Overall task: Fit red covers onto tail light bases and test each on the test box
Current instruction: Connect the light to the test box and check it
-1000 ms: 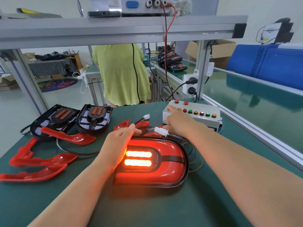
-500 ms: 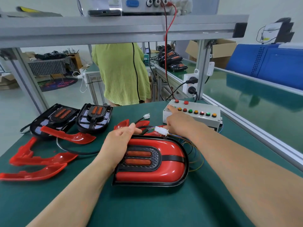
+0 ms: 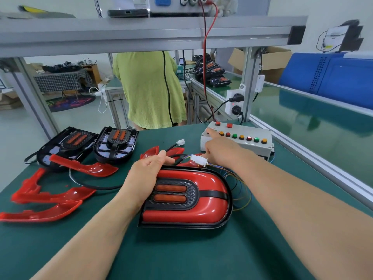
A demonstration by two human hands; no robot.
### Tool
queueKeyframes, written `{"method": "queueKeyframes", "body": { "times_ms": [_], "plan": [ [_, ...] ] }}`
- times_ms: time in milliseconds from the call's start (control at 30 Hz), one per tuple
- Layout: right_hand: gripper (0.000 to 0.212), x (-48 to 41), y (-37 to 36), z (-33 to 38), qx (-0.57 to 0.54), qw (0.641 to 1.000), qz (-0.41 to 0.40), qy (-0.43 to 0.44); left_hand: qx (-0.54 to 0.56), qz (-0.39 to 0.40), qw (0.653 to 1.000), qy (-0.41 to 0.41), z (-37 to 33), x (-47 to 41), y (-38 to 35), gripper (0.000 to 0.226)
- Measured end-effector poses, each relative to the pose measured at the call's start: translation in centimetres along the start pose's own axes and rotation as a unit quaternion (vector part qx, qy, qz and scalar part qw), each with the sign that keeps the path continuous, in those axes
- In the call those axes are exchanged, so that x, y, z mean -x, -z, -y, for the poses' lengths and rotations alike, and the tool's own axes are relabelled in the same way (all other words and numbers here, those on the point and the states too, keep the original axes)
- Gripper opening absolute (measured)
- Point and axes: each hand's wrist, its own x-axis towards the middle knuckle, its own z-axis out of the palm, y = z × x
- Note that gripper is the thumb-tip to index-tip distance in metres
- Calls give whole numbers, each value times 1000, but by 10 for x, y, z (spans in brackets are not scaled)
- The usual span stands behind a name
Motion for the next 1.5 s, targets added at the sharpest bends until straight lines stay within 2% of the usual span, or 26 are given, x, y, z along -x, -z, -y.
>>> {"method": "queueKeyframes", "body": {
  "times_ms": [133,433,533,633,700,800,900,1033,1233,1500],
  "plan": [
    [44,-2,0,0,3,1000,4,2,-38,-6,999,-16,0,-1,1,40],
    [32,4,3,2,-5,1000,21,-14,-32,-3,999,-15,2,-3,1,39],
    [26,8,4,4,-20,1000,11,-17,-10,-3,1000,-9,3,-2,0,38],
    [29,12,3,5,-39,999,-11,-19,12,0,1000,-8,4,-3,-1,38],
    [26,15,2,5,-49,997,-55,-18,22,3,1000,-8,4,-3,-1,38],
    [23,16,-2,1,-36,986,-163,-17,27,6,1000,-6,4,-3,-1,38],
    [30,16,-7,-7,-15,969,-241,-61,34,10,999,-1,4,-3,-1,37],
    [54,16,-18,-12,15,979,-180,-97,29,8,1000,2,4,-3,-1,38],
    [69,18,-27,-14,-7,983,-155,-96,16,3,1000,-3,6,-4,-1,38],
    [67,20,-24,-18,-3,986,-141,-87,17,3,1000,-2,6,-4,-1,37]
  ]
}}
